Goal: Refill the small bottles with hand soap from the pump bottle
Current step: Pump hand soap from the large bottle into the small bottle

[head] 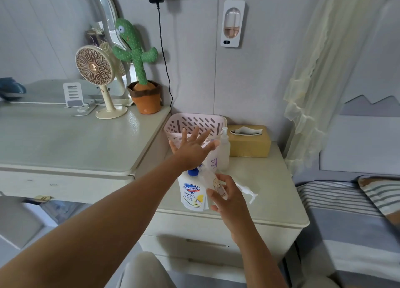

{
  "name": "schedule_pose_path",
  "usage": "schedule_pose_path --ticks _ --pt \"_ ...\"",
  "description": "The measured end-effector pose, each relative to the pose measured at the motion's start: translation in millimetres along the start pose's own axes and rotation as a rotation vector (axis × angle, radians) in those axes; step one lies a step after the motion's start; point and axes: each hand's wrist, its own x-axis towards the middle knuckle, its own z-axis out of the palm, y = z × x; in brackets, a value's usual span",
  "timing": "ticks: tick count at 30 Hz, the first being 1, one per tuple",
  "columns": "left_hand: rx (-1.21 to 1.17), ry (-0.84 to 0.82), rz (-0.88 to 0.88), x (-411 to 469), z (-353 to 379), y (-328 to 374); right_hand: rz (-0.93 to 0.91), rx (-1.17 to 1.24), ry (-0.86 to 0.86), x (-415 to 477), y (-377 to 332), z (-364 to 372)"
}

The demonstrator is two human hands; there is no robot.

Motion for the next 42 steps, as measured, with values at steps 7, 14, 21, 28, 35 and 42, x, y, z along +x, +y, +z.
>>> schedule_pose_path --ticks 7,14,21,28,35,42 --pt "0.008 -0.040 -0.013 -1 1 -1 0.034 0.045 -0.007 -2 1 4" --pt "0.025 -0.030 0.018 -3 -7 2 -0.002 0.007 -0.003 -3 -4 1" --pt "-0.008 -0.040 -0.014 -6 3 -2 0.035 0.033 0.004 -4 1 5" --pt "-0.014 -0.055 0.007 -6 -9 4 0.008 0.026 0.000 -5 -4 2" --pt "-0.021 -0.031 -0.006 -6 -2 1 0.006 0.031 -0.008 -5 -4 2" --pt "0.007 -0.054 -0.019 -6 0 1 0.032 0.053 -0.003 -7 -3 4"
